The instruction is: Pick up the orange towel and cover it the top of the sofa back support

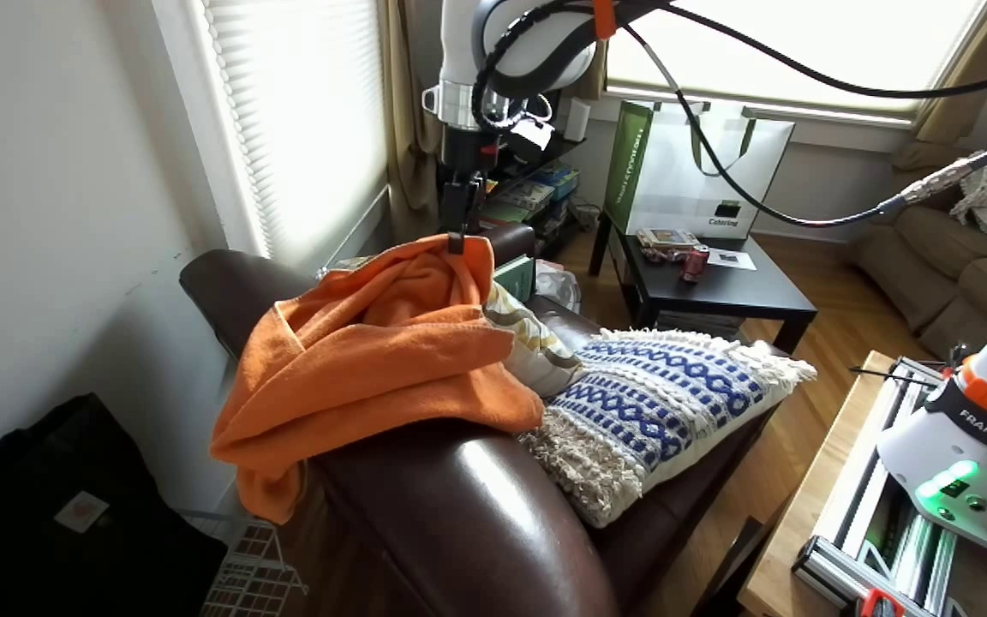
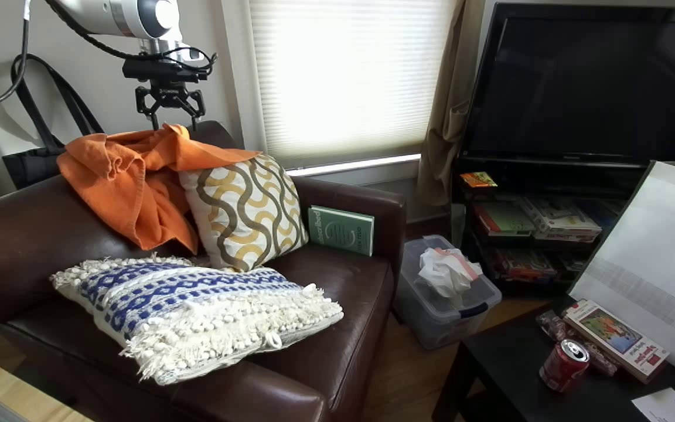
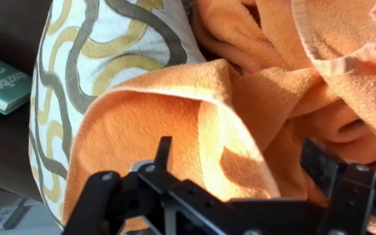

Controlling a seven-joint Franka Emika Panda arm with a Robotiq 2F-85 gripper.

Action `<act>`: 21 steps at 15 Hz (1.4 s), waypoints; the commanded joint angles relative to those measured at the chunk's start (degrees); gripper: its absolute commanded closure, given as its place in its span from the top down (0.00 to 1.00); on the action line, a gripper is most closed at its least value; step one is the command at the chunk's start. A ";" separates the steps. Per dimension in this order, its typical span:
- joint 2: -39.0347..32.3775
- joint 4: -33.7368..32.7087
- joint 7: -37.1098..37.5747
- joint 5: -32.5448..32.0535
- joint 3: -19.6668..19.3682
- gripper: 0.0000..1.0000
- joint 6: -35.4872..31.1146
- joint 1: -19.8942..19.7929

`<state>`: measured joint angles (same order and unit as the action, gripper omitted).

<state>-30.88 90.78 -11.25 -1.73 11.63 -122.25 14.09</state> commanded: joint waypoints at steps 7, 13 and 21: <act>2.15 8.50 0.97 2.39 0.24 0.35 -7.09 -1.69; 2.17 8.57 2.07 2.34 0.14 0.00 -7.70 -1.34; -2.17 -8.98 -2.95 -6.84 3.14 0.01 1.03 6.95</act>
<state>-29.94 91.09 -12.46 -4.69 13.74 -127.36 16.74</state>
